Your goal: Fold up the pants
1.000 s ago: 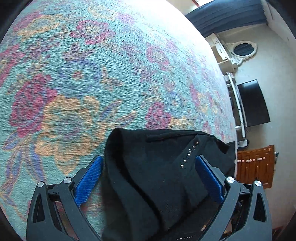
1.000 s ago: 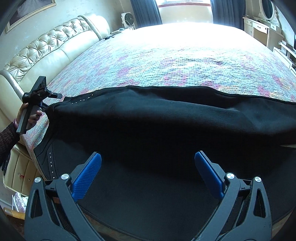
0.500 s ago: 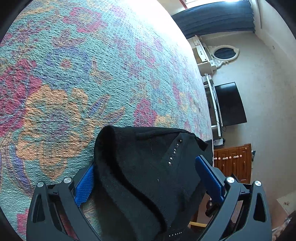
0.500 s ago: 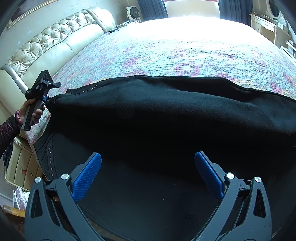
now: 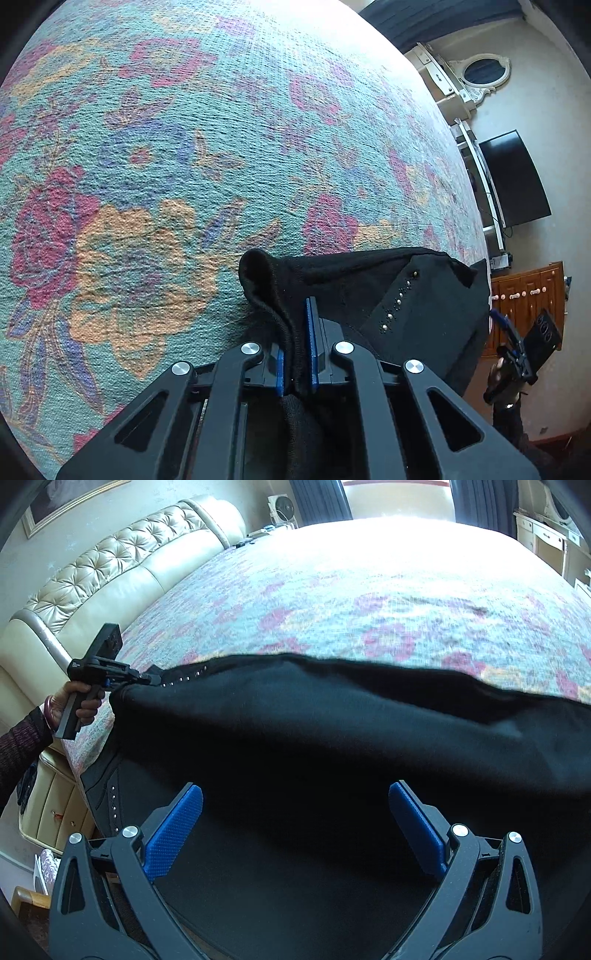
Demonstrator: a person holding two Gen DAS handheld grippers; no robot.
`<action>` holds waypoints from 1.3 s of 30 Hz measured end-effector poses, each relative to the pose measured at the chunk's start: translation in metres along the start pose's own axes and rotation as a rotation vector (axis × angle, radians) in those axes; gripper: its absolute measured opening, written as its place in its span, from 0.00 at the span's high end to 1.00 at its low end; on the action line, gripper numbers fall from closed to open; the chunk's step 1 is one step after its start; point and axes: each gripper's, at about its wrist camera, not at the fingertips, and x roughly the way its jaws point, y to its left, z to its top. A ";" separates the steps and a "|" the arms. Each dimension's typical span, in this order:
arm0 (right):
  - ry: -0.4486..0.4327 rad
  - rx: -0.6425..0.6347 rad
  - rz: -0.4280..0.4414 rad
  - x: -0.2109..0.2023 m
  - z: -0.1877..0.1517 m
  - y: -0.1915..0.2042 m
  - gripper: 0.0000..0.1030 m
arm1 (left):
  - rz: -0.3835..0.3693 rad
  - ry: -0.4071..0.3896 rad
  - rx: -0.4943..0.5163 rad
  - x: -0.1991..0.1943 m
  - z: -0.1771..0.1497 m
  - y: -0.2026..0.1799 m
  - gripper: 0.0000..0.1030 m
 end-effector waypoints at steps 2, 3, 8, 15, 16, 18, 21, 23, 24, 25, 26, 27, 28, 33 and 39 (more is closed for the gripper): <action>-0.048 -0.060 -0.065 -0.001 0.027 -0.009 0.02 | -0.021 -0.019 0.020 -0.001 0.004 -0.010 0.92; -0.054 -0.087 -0.063 0.002 0.041 -0.016 0.02 | -0.033 -0.030 0.027 -0.003 0.005 -0.011 0.92; 0.120 -0.181 -0.013 0.061 0.095 -0.044 0.10 | -0.023 -0.021 0.023 0.006 0.011 -0.010 0.91; 0.414 -0.339 -0.017 0.131 0.085 -0.033 0.71 | -0.022 -0.069 0.040 0.008 0.008 -0.008 0.91; 0.412 -0.318 0.006 0.128 0.085 -0.032 0.90 | -0.018 -0.082 0.070 0.006 0.007 -0.012 0.92; 0.375 -0.341 -0.022 0.119 0.083 -0.026 0.91 | -0.042 -0.127 0.100 -0.005 0.006 -0.019 0.92; 0.274 -0.330 -0.054 0.093 0.083 -0.021 0.91 | -0.130 -0.221 0.123 -0.028 0.004 -0.028 0.93; 0.197 -0.337 -0.079 0.070 0.080 -0.013 0.91 | -0.176 -0.259 0.147 -0.042 -0.003 -0.037 0.93; 0.157 -0.350 -0.092 0.056 0.077 -0.008 0.91 | -0.195 -0.270 0.162 -0.048 -0.007 -0.043 0.93; 0.118 -0.360 -0.095 0.042 0.072 -0.002 0.91 | -0.214 -0.279 0.177 -0.054 -0.013 -0.048 0.93; 0.084 -0.367 -0.098 0.029 0.067 0.005 0.91 | -0.232 -0.286 0.192 -0.060 -0.020 -0.053 0.93; 0.055 -0.381 -0.106 0.015 0.059 0.012 0.91 | -0.252 -0.294 0.204 -0.065 -0.028 -0.059 0.93; 0.028 -0.401 -0.117 0.002 0.051 0.019 0.91 | -0.273 -0.302 0.214 -0.071 -0.037 -0.063 0.93; -0.047 -0.489 -0.169 -0.042 -0.013 0.050 0.91 | -0.296 -0.339 0.213 -0.087 -0.087 -0.068 0.92; -0.017 -0.534 -0.170 -0.044 -0.089 0.068 0.89 | -0.292 -0.308 0.081 -0.079 -0.159 -0.026 0.90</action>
